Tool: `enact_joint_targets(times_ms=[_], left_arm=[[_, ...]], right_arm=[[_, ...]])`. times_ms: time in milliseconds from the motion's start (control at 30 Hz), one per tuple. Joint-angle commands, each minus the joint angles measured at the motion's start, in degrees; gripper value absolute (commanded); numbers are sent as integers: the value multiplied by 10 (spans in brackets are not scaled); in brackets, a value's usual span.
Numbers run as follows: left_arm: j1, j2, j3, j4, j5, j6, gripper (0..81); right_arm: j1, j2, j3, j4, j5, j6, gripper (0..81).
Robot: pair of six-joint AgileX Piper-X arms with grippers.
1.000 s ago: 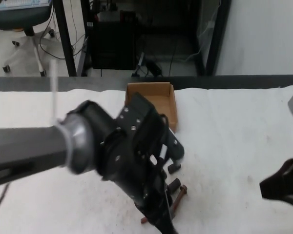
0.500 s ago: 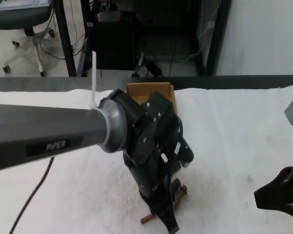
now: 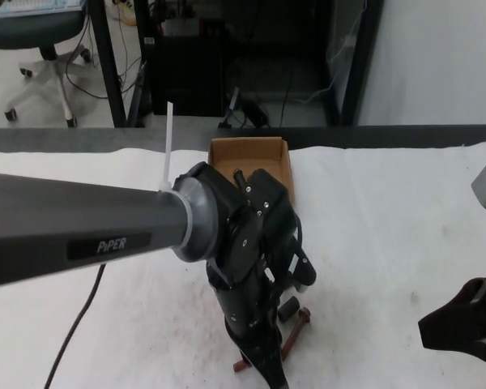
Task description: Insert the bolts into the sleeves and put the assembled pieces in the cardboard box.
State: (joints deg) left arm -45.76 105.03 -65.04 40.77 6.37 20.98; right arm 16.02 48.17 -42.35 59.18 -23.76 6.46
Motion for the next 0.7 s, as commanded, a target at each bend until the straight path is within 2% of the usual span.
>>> enact_joint_targets(times_ms=[0, 667], left_arm=[[2, 5, -6, -7, -4, 6, 303], [2, 43, -9, -32, -16, 19, 303]], right_arm=[[-1, -4, 0, -3, -7, 0, 8], [-1, -4, 0, 7, -6, 0, 8]])
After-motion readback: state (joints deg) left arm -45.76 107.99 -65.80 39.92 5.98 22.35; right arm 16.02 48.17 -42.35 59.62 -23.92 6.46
